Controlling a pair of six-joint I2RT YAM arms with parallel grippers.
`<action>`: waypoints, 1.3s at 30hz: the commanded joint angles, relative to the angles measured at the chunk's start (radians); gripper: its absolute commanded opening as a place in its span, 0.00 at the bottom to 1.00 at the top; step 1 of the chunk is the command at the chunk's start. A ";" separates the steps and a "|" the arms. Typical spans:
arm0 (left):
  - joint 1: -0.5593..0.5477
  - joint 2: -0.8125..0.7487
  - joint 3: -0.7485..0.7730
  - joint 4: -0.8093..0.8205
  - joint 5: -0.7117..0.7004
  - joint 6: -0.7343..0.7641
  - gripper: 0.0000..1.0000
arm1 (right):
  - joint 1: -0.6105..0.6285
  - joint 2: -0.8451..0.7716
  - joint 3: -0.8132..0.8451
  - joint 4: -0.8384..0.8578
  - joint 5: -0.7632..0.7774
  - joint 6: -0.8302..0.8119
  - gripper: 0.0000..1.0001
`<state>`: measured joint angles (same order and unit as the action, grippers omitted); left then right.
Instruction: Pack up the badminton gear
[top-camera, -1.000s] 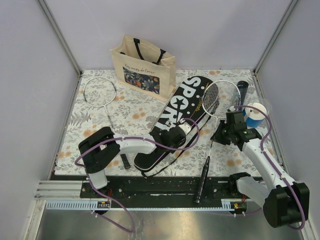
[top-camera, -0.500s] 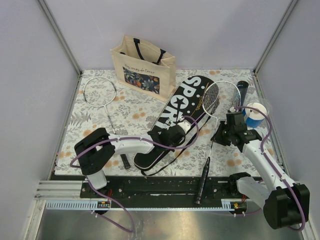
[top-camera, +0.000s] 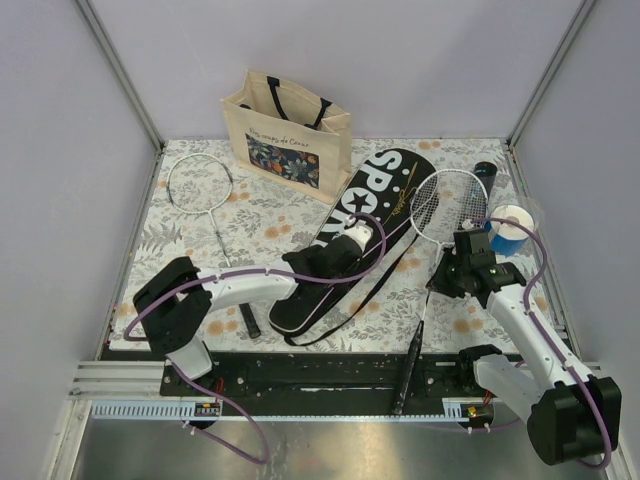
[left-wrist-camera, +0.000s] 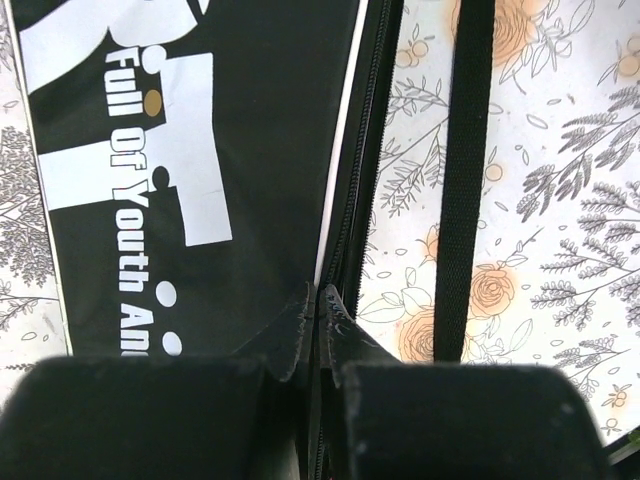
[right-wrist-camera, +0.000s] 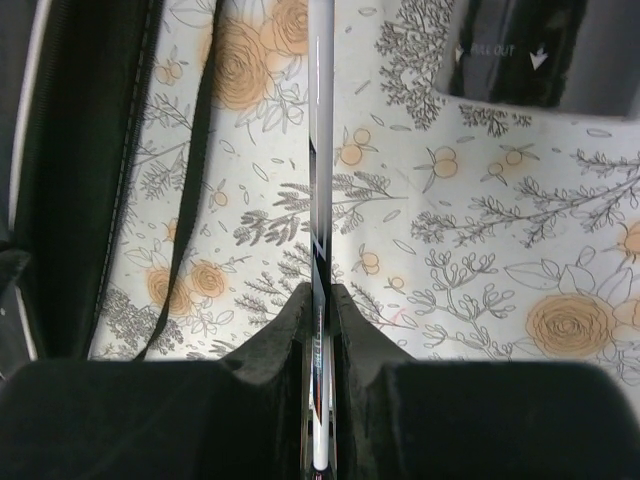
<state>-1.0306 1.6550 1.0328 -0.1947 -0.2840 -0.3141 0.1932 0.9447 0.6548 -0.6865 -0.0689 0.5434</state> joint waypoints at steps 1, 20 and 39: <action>0.015 -0.067 0.056 0.009 -0.009 -0.039 0.00 | -0.006 -0.001 0.003 -0.031 0.015 0.012 0.00; 0.044 -0.070 0.139 -0.012 -0.024 -0.068 0.00 | -0.006 0.045 0.017 -0.120 -0.114 -0.002 0.00; 0.070 -0.035 0.102 0.047 0.072 0.012 0.15 | -0.006 -0.164 0.086 -0.413 -0.215 0.000 0.00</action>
<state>-0.9623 1.6165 1.1381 -0.2180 -0.2687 -0.3691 0.1913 0.8616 0.7025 -1.0443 -0.2565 0.5262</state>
